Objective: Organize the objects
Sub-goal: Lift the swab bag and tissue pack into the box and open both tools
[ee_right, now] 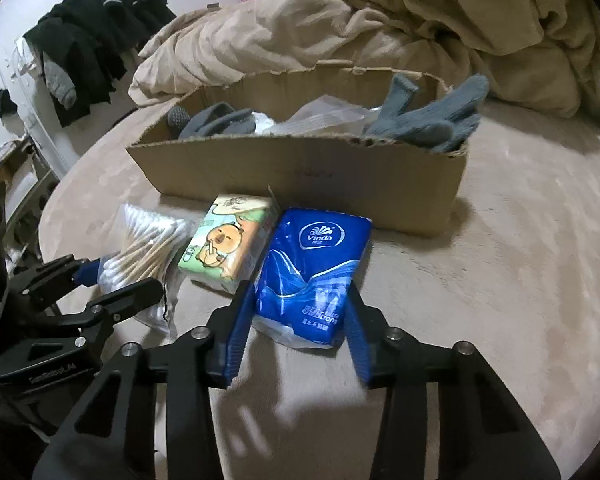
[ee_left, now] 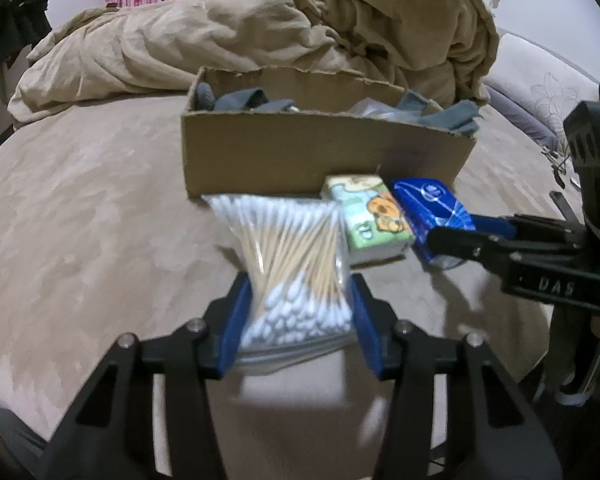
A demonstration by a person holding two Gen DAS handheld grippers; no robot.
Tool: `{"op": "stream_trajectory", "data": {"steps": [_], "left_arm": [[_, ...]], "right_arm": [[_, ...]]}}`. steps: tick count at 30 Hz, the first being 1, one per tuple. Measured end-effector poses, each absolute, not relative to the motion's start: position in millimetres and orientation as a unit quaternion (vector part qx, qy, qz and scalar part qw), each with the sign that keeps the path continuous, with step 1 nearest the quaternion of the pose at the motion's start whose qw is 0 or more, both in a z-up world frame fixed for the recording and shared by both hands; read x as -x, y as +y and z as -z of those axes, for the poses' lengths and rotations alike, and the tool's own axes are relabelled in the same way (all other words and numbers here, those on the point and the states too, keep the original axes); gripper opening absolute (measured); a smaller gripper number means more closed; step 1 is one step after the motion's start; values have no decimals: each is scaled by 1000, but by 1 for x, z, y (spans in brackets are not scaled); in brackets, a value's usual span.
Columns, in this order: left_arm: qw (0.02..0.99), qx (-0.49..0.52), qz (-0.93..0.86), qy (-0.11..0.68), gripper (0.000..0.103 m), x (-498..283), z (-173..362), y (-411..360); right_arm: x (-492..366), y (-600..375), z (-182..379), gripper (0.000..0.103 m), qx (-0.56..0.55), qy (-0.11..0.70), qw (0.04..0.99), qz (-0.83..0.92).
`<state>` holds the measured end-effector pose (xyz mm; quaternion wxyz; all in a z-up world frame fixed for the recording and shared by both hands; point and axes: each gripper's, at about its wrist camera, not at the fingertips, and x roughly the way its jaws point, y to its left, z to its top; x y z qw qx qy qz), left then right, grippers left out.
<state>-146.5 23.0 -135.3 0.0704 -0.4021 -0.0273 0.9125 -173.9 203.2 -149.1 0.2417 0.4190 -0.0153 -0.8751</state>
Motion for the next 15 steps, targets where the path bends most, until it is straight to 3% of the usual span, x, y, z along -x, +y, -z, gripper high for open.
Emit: {"op": "stream_trajectory", "data": {"steps": [8, 15], "left_arm": [[69, 390, -917, -41, 49, 129, 116, 15], [68, 359, -930, -40, 48, 113, 80, 13]], "right_arm": [[163, 210, 135, 43, -407, -28, 238, 881], [139, 225, 90, 43, -360, -45, 244, 899]]}}
